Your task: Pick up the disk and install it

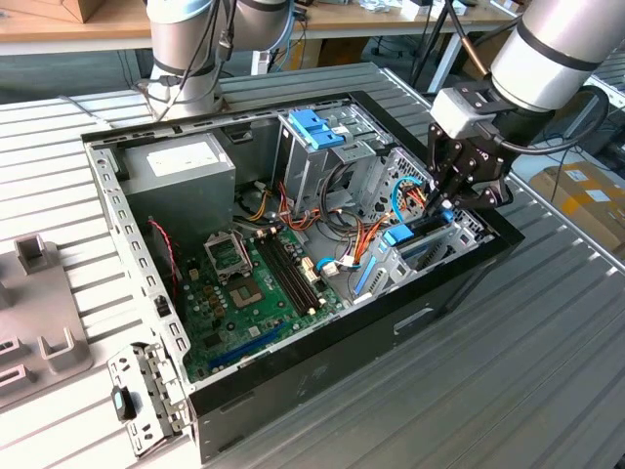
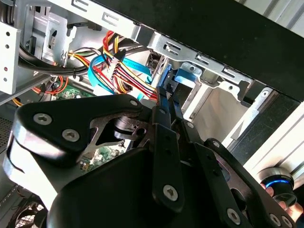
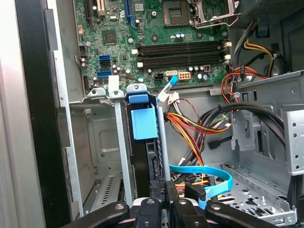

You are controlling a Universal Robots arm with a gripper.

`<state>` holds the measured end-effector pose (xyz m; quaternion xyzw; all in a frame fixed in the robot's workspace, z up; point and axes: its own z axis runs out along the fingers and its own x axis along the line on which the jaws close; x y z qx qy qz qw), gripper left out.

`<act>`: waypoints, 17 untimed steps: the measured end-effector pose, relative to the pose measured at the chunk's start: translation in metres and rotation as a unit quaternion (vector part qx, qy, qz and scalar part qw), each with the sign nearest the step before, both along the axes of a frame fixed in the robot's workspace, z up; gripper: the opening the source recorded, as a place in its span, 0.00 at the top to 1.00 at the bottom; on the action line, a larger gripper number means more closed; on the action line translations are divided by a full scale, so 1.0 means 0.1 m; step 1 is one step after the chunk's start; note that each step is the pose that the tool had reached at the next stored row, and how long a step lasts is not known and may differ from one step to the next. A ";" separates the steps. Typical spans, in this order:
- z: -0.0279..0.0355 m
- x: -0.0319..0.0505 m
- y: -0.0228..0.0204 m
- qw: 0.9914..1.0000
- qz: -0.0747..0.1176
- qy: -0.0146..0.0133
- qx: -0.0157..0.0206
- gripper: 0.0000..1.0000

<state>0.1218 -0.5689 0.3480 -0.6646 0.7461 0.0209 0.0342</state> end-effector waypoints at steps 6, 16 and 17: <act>0.015 -0.021 -0.032 1.000 0.000 0.000 0.000 0.84; 0.004 -0.021 -0.034 1.000 0.000 0.000 0.000 0.84; 0.004 -0.021 -0.034 1.000 0.000 0.000 0.000 0.84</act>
